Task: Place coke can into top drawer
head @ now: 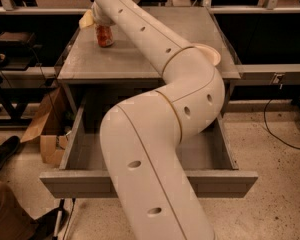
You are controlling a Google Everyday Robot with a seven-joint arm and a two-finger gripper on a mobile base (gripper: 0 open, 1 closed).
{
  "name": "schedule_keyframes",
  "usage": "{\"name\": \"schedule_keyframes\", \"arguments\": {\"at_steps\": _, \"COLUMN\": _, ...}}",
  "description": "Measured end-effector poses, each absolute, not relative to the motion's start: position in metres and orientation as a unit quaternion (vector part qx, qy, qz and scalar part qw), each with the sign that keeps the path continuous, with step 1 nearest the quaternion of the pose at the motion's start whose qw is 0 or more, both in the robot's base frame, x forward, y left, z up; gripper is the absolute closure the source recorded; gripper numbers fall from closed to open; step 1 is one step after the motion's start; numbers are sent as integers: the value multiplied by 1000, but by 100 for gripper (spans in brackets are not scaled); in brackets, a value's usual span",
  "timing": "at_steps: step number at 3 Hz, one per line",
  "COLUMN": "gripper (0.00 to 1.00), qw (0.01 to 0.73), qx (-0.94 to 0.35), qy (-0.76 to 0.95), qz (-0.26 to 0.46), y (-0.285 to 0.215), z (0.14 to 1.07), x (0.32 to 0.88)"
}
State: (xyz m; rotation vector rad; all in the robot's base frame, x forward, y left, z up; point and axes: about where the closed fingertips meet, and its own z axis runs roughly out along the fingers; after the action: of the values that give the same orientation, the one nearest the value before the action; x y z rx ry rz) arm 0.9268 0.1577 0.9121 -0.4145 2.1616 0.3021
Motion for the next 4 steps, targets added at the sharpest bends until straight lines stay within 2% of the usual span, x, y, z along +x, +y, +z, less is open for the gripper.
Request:
{"name": "schedule_keyframes", "arguments": {"at_steps": 3, "gripper": 88, "qw": 422, "qx": -164, "qy": 886, "qz": 95, "y": 149, "z": 900, "x": 923}}
{"name": "schedule_keyframes", "arguments": {"at_steps": 4, "gripper": 100, "qw": 433, "qx": -158, "qy": 882, "qz": 99, "y": 141, "z": 914, "x": 921}}
